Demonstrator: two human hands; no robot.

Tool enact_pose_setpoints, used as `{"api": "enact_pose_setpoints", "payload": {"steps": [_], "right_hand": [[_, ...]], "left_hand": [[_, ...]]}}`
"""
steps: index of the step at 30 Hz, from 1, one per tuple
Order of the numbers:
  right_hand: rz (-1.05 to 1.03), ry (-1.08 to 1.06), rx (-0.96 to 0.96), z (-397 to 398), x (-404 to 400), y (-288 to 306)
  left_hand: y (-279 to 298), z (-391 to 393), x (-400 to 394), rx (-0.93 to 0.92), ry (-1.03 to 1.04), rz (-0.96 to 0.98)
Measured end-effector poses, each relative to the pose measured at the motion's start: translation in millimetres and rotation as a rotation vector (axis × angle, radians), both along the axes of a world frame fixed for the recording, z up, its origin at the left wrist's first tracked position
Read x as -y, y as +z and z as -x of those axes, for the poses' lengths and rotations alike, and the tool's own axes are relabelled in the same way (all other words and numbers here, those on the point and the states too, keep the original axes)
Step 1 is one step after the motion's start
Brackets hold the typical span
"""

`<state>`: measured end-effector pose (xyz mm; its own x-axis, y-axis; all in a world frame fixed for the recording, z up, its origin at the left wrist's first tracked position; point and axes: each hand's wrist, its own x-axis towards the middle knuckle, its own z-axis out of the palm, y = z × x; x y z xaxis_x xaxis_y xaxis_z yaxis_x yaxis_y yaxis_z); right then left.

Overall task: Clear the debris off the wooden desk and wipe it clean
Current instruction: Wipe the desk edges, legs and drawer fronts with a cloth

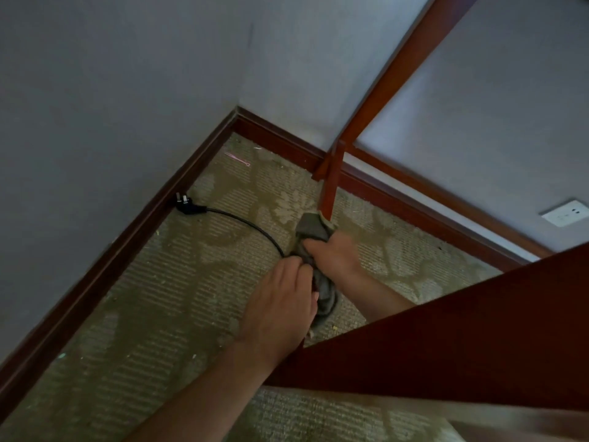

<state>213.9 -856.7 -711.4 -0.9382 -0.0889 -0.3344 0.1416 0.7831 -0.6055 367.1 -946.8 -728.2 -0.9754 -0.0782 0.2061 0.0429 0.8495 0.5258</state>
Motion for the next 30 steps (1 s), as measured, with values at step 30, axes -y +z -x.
{"api": "enact_pose_setpoints", "payload": {"steps": [30], "right_hand": [[-0.075,0.246,-0.364,122.1,26.1,2.5]], "left_hand": [[-0.9,70.2,-11.7,0.157,-0.131,-0.058]]}}
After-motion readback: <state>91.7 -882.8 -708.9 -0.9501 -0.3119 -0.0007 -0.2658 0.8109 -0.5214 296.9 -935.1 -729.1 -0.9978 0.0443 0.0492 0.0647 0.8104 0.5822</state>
